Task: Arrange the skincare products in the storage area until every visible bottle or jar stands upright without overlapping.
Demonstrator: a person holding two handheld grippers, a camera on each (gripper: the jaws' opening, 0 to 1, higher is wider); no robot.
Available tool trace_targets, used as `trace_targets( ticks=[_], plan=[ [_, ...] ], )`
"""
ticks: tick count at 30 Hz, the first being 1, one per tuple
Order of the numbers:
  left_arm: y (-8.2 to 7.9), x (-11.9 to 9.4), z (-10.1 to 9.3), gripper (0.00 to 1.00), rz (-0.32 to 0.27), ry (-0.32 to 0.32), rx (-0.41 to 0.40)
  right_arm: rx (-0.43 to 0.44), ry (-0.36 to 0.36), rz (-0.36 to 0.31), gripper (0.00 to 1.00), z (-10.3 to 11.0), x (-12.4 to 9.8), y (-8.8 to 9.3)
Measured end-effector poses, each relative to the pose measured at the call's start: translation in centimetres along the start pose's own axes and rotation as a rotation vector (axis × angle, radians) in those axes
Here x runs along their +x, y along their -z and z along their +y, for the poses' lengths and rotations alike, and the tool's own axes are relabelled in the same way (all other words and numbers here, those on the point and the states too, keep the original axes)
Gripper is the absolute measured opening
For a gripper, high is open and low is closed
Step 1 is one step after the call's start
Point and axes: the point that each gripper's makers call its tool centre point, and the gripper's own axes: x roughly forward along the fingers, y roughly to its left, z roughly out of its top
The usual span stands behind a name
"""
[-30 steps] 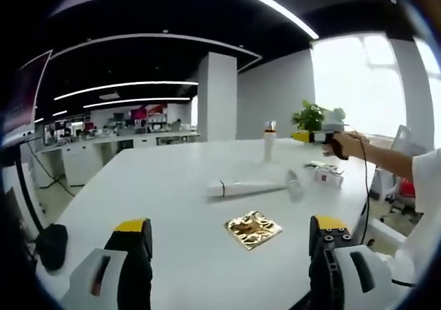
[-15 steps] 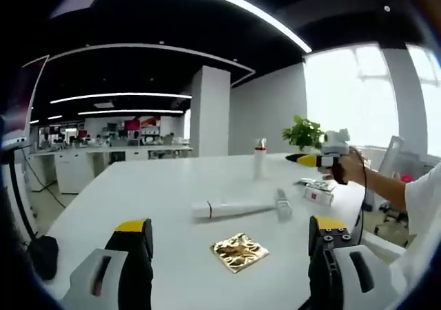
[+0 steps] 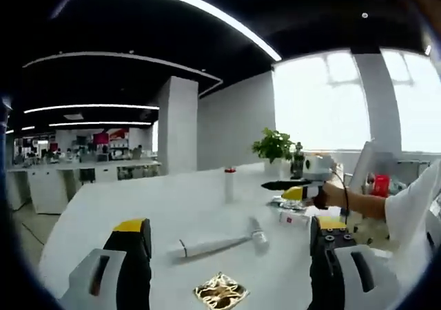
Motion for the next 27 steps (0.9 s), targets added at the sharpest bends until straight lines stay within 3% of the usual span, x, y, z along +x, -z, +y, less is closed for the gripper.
trace_targets(
  ticks=[4, 5, 6, 7, 9, 11, 12, 15, 17, 18, 22, 24, 25, 26, 27],
  plan=[
    [-2.2, 0.5, -0.7, 1.00, -0.002, 0.048, 0.049, 0.081, -0.037, -0.059, 0.98, 1.3, -1.0, -0.9],
    [-4.7, 1.0, -1.6, 1.00, -0.073, 0.130, 0.020, 0.074, -0.037, -0.060, 0.98, 1.3, -1.1, -0.9],
    [-5.7, 1.2, -2.1, 0.99, -0.086, 0.197, 0.021, 0.055, -0.026, -0.058, 0.98, 1.2, -1.2, -0.7],
    [-5.9, 1.4, -2.8, 1.00, -0.063, 0.257, 0.056, 0.049, -0.031, -0.049, 0.98, 1.3, -1.3, -0.5],
    [-5.9, 1.7, -3.4, 1.00, -0.036, 0.296, 0.117, 0.051, -0.030, -0.037, 0.98, 1.3, -1.4, -0.1],
    [-6.0, 2.3, -3.3, 1.00, -0.021, 0.281, 0.158, 0.057, -0.029, -0.040, 0.98, 1.2, -1.4, 0.0],
    [-6.3, 3.6, -3.0, 1.00, -0.015, 0.274, 0.168, 0.092, -0.040, -0.040, 0.98, 1.6, -1.3, 0.1],
    [-7.0, 5.9, -2.3, 1.00, -0.033, 0.312, 0.061, 0.114, -0.062, -0.061, 0.98, 2.7, -1.5, -0.8],
    [-7.0, 6.4, -2.0, 1.00, -0.031, 0.304, 0.053, 0.109, -0.063, -0.065, 0.98, 2.9, -1.5, -1.0],
    [-7.0, 7.4, -1.0, 0.99, -0.007, 0.281, 0.041, 0.095, -0.066, -0.072, 0.98, 3.2, -1.7, -1.5],
    [-6.2, 9.5, 2.0, 0.82, 0.073, 0.187, 0.164, 0.082, -0.078, -0.086, 0.98, 3.9, -2.1, -2.0],
    [-5.8, 10.5, 2.5, 0.81, 0.105, 0.188, 0.187, 0.080, -0.081, -0.086, 0.98, 4.1, -2.2, -1.9],
    [-5.0, 11.3, 3.0, 0.82, 0.172, 0.189, 0.187, 0.073, -0.082, -0.080, 0.98, 4.1, -2.1, -1.8],
    [-4.8, 11.4, 3.1, 0.82, 0.191, 0.190, 0.193, 0.070, -0.082, -0.077, 0.98, 4.1, -2.1, -1.7],
    [-4.1, 12.1, 3.4, 0.81, 0.257, 0.211, 0.240, 0.060, -0.078, -0.067, 0.98, 4.1, -2.2, -1.4]
  ],
)
